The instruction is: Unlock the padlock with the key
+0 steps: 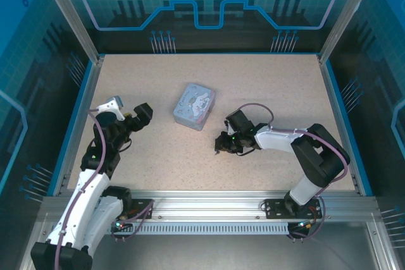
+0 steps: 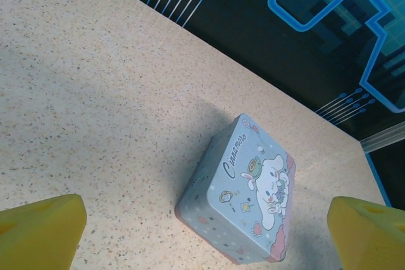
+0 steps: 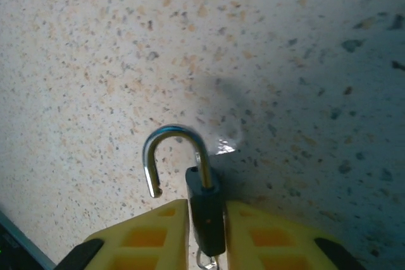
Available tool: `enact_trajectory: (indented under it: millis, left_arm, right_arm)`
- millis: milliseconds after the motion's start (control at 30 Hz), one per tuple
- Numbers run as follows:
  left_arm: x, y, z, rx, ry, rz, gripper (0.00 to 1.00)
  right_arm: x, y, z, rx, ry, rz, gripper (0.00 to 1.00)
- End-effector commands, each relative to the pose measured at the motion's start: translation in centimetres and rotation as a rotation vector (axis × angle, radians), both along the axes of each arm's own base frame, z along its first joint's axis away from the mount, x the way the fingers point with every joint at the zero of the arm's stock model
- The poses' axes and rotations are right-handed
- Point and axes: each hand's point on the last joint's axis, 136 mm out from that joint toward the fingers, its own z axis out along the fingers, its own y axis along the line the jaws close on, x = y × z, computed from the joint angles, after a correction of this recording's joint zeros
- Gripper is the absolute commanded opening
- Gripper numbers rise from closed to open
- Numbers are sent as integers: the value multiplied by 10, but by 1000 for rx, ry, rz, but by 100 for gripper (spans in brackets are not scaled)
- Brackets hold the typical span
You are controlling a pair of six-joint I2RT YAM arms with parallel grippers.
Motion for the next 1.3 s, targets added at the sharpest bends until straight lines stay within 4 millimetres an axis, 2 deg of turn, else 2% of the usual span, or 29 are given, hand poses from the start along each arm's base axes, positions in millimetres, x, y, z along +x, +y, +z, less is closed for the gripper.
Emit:
enact_trajectory:
  millis: [0, 333, 633, 700, 800, 967, 1200, 1267]
  left_arm:
    - [-2, 8, 20, 55, -32, 20, 99]
    - [-5, 14, 31, 99, -38, 37, 99]
    - [-7, 19, 41, 112, -63, 66, 99]
    - [-7, 21, 44, 111, -72, 76, 99]
    - [-8, 23, 46, 111, -81, 87, 99]
    - [-8, 24, 46, 109, -79, 96, 99]
    - [-8, 27, 47, 107, -80, 113, 99]
    - [-8, 28, 48, 110, -81, 120, 99]
  right_arm:
    - [-1, -3, 4, -50, -15, 21, 25]
    - [1, -19, 19, -141, -75, 43, 36]
    - [12, -51, 62, -283, -246, 66, 53]
    - [21, -56, 82, -295, -301, 48, 54]
    - [29, -66, 102, -302, -363, 30, 56]
    - [42, -88, 131, -314, -467, -16, 62]
    - [52, -124, 157, -315, -575, -94, 74]
    - [51, -141, 152, -327, -580, -129, 77]
